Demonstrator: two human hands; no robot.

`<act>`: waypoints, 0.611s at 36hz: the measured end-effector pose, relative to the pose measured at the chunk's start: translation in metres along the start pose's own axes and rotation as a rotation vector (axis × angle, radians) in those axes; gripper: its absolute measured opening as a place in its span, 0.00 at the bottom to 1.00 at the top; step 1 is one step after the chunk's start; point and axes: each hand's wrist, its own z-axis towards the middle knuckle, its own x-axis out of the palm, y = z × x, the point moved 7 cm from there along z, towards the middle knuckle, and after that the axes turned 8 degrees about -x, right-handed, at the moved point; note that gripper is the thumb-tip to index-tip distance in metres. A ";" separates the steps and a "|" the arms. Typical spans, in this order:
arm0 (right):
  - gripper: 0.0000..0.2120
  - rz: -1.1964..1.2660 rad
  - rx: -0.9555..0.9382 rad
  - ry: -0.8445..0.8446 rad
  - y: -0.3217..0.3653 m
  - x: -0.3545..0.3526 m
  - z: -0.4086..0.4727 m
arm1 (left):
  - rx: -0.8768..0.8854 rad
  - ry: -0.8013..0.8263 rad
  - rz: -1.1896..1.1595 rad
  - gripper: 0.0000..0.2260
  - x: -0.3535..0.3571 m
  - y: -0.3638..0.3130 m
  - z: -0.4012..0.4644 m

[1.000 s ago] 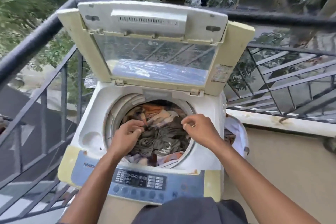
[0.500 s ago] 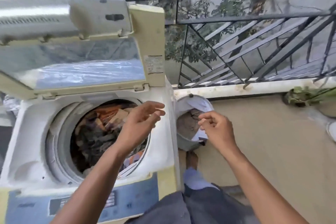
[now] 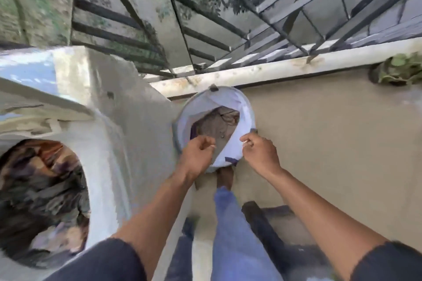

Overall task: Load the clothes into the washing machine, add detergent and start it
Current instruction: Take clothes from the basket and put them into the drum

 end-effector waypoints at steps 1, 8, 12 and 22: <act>0.15 -0.028 -0.012 0.026 -0.012 0.012 0.016 | -0.039 -0.008 -0.002 0.04 0.011 0.010 0.017; 0.15 -0.386 -0.195 0.355 -0.076 0.118 0.135 | -0.235 -0.068 0.061 0.09 0.056 0.056 0.106; 0.11 -0.533 -0.303 0.433 -0.092 0.162 0.197 | -0.237 -0.077 0.086 0.10 0.064 0.070 0.139; 0.24 -0.805 -0.480 0.293 -0.119 0.210 0.308 | -0.172 -0.103 0.245 0.11 0.071 0.114 0.187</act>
